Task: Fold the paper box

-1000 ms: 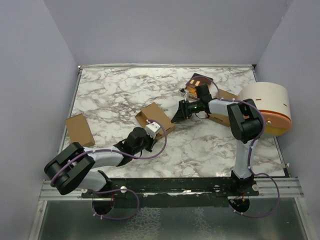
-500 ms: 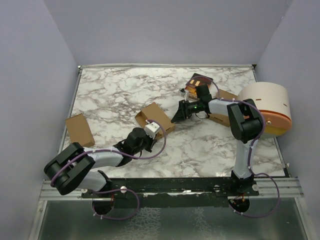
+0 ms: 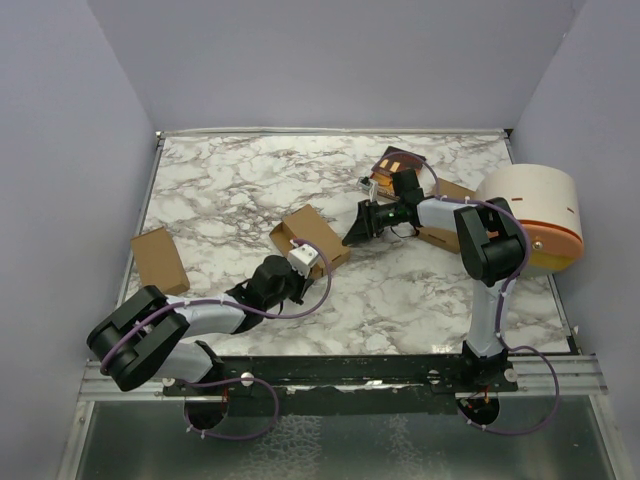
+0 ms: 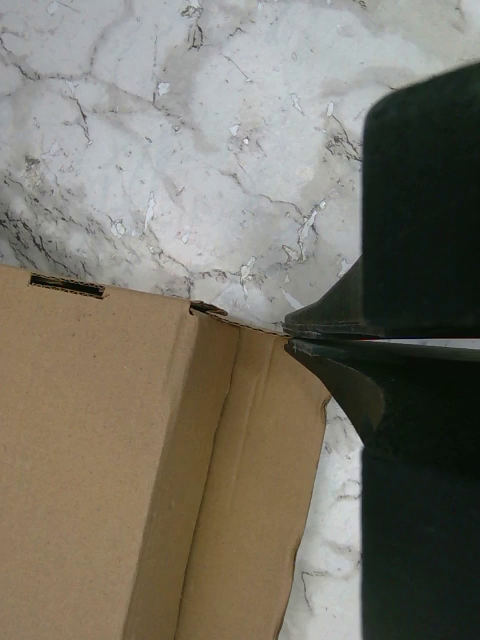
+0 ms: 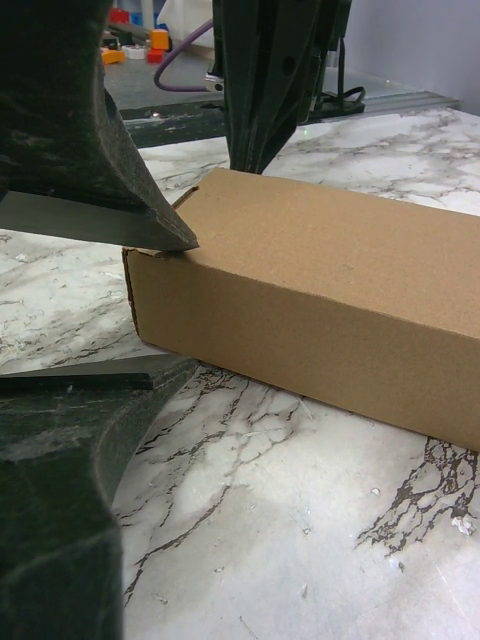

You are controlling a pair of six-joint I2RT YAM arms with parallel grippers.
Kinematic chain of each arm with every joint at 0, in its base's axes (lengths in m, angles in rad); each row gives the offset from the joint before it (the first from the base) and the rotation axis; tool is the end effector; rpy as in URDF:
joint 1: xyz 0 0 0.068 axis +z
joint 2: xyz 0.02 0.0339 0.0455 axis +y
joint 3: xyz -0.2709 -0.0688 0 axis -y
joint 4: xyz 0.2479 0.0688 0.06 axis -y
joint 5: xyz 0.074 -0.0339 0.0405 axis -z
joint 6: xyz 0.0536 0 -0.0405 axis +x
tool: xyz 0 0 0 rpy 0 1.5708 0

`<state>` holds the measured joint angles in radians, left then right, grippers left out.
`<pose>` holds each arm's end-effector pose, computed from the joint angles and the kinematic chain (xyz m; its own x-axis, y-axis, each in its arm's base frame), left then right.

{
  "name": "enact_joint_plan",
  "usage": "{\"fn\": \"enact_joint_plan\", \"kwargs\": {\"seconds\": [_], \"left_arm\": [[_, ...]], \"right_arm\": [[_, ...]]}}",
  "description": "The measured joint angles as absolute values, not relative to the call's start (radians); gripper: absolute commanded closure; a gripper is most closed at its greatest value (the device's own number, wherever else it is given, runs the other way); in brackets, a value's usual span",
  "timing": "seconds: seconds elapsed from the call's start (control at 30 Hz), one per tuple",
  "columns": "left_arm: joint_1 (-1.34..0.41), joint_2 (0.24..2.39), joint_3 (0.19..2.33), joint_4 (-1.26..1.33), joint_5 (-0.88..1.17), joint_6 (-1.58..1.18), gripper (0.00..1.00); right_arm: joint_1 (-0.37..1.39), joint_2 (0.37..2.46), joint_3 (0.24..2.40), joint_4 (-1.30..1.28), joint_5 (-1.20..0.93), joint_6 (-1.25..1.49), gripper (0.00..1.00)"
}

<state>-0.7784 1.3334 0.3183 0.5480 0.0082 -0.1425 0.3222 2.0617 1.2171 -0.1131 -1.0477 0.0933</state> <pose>0.1791 -0.1772 0.1404 -0.4178 0.2126 -0.8833 0.6546 0.7446 -0.1305 0.3791 0.1755 0.1245 -0.8312 -0.2284 -0.5069 -0.5560 0.3388 0.7590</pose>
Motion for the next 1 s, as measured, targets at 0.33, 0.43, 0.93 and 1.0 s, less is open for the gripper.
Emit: {"fn": "enact_joint_plan", "kwargs": {"seconds": [0.33, 0.43, 0.93, 1.0], "left_arm": [[-0.778, 1.332, 0.351, 0.505, 0.026, -0.151, 0.97], [-0.778, 1.343, 0.375, 0.482, 0.041, -0.152, 0.97], [-0.778, 1.408, 0.543, 0.3, 0.08, -0.172, 0.97], [-0.778, 1.416, 0.56, 0.285, 0.083, -0.175, 0.96]], "right_arm": [[0.322, 2.062, 1.217, -0.113, -1.048, 0.093, 0.56], [0.321, 2.062, 1.217, -0.113, -1.048, 0.093, 0.56], [0.321, 2.062, 1.225, -0.112, -1.048, 0.085, 0.57], [0.321, 2.062, 1.226, -0.112, -1.048, 0.082, 0.57]]}}
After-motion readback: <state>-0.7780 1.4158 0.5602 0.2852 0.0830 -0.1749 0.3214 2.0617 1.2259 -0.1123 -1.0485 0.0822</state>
